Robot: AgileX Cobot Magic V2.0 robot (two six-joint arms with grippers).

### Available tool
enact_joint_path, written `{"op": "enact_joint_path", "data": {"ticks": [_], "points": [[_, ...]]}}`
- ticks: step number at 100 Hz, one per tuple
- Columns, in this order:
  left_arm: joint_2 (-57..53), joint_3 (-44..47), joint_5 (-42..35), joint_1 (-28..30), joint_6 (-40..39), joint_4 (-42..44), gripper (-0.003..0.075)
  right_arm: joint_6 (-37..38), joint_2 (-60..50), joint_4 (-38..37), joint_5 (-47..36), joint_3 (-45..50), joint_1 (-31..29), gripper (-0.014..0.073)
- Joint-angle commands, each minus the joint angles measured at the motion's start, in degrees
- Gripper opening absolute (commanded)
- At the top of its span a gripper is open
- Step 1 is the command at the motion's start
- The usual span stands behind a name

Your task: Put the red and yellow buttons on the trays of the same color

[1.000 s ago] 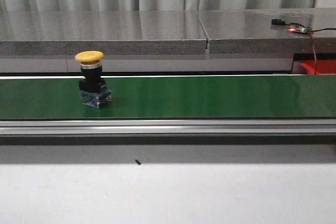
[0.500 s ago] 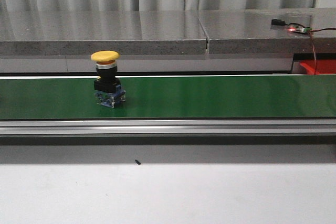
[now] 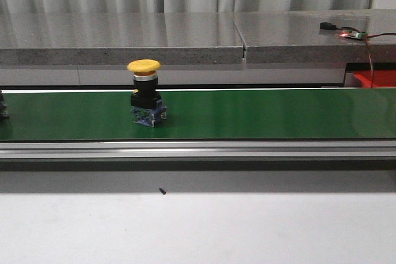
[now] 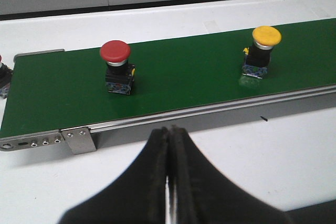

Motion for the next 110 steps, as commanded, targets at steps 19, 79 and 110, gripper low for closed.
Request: {"op": "enact_joint_path", "data": {"ticks": [19,79,110], "points": [[0.41,-1.3,-3.5,-0.34,0.2,-0.82,-0.0019,-0.46,9.64,0.55,-1.44,-10.08,6.8,-0.0049],[0.41,-1.3,-3.5,-0.34,0.2,-0.82,-0.0019,-0.46,30.91,0.19,5.26,-29.23,15.42,0.065],[0.41,-1.3,-3.5,-0.34,0.2,-0.82,-0.0018,-2.82,42.38,0.14,13.12,-39.21,18.43,0.0645]]}}
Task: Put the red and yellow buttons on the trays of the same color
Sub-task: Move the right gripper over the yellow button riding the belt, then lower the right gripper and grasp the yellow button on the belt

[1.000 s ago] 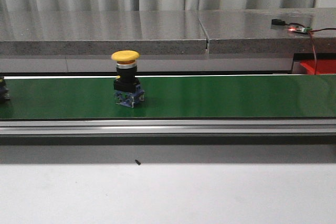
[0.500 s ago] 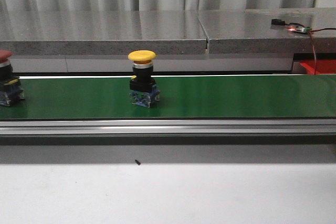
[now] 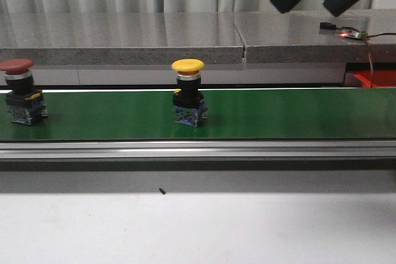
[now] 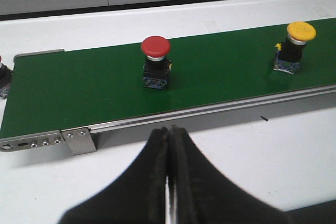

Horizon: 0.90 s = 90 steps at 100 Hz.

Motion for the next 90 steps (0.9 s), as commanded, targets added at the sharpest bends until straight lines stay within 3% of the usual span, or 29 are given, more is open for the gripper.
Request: {"op": "enact_joint_path", "data": {"ticks": [1,33,79,90], "points": [[0.41,-1.3,-3.5,-0.34,0.07,-0.82,-0.0018,-1.85,1.53,0.62,1.93,-4.75,0.89,0.0645],[0.41,-1.3,-3.5,-0.34,0.07,-0.82,-0.0018,-5.04,13.01,0.77,8.97,-12.45,3.08,0.0645],[0.41,-1.3,-3.5,-0.34,0.07,-0.82,-0.0018,-10.32,17.15,3.78,0.12,-12.94,5.32,0.0641],[0.41,-1.3,-3.5,-0.34,0.07,-0.82,-0.0018,-10.32,17.92,3.78,-0.93,-12.94,5.32,0.0552]]}}
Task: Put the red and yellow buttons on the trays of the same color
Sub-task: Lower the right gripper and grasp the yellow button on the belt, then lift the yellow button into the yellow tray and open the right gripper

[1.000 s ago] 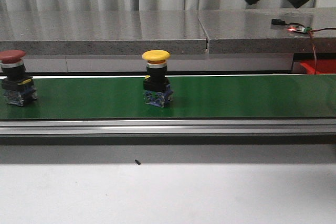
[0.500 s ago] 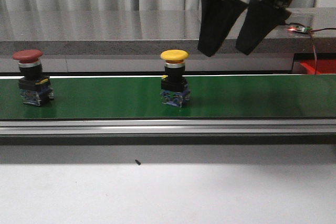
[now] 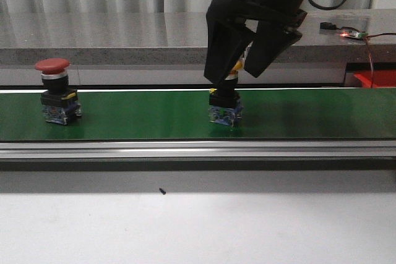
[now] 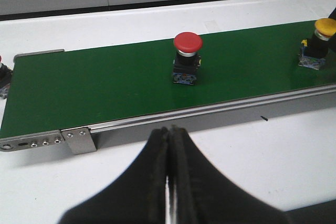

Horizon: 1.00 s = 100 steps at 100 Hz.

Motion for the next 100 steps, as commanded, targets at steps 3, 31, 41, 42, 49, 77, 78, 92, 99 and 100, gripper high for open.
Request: {"op": "enact_joint_path", "data": {"ticks": [3,31,41,42,49,77,78,92,99,100], "points": [[0.41,-1.3,-3.5,-0.34,0.07,-0.82,-0.0018,-0.77,-1.76,1.52,-2.38,-1.92,-0.04,0.0509],[0.41,-1.3,-3.5,-0.34,0.07,-0.82,-0.0019,-0.77,-2.06,1.52,-3.83,-1.92,-0.04,0.0192],[0.41,-1.3,-3.5,-0.34,0.07,-0.82,-0.0019,-0.77,-3.21,1.52,-4.4,-1.87,-0.24,0.0192],[0.41,-1.3,-3.5,-0.34,0.07,-0.82,-0.0019,-0.77,-3.32,1.52,-4.4,-1.87,-0.25,0.0192],[0.41,-1.3,-3.5,-0.34,0.07,-0.82,-0.0019,-0.69,-4.71,1.52,-4.19,-1.87,-0.65,0.0192],[0.41,-1.3,-3.5,-0.34,0.07,-0.82,-0.0018,1.96,-14.42,1.52,-7.08,5.67,-5.22,0.0192],[0.41,-1.3,-3.5,-0.34,0.07,-0.82,-0.0018,2.23,-15.0,1.52,-7.24,5.99,-5.64,0.0192],[0.41,-1.3,-3.5,-0.34,0.07,-0.82,-0.0019,3.24,-20.22,1.52,-9.79,11.92,-10.65,0.0192],[0.41,-1.3,-3.5,-0.34,0.07,-0.82,-0.0018,3.24,-22.08,1.52,-9.66,13.95,-13.69,0.0192],[0.41,-1.3,-3.5,-0.34,0.07,-0.82,-0.0019,3.24,-22.26,1.52,-9.65,14.29,-14.02,0.0192]]}}
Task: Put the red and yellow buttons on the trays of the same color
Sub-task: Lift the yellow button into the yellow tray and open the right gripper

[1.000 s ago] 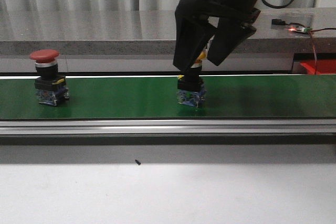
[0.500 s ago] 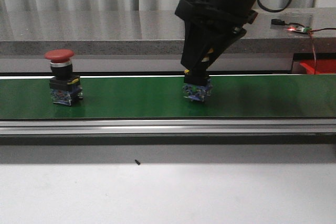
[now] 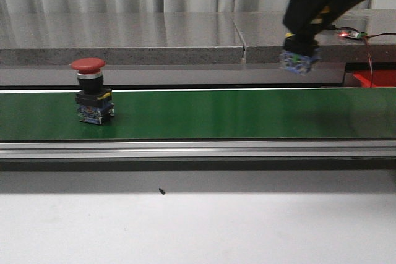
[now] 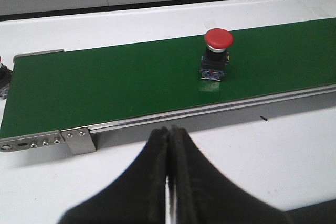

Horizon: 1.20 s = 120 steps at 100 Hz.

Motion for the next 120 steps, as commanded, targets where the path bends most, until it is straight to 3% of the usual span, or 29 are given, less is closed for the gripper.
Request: {"op": "enact_joint_path", "data": {"ticks": [1,45,73,94,120], "points": [[0.41,-1.3,-3.5,-0.34,0.07,-0.82,-0.0019,0.28,-4.67,1.4,-2.74,0.87,-3.52,0.0192],[0.41,-1.3,-3.5,-0.34,0.07,-0.82,-0.0018,5.28,-7.43,1.4,-4.14,3.37,-27.2,0.0192],[0.41,-1.3,-3.5,-0.34,0.07,-0.82,-0.0019,8.35,-6.06,1.4,-7.31,3.37,-38.46,0.0192],[0.41,-1.3,-3.5,-0.34,0.07,-0.82,-0.0018,10.37,-3.33,1.41,-8.16,3.37,-42.56,0.0192],[0.41,-1.3,-3.5,-0.34,0.07,-0.82,-0.0018,10.37,2.68,1.54,-8.7,3.37,-43.31,0.0192]]}}
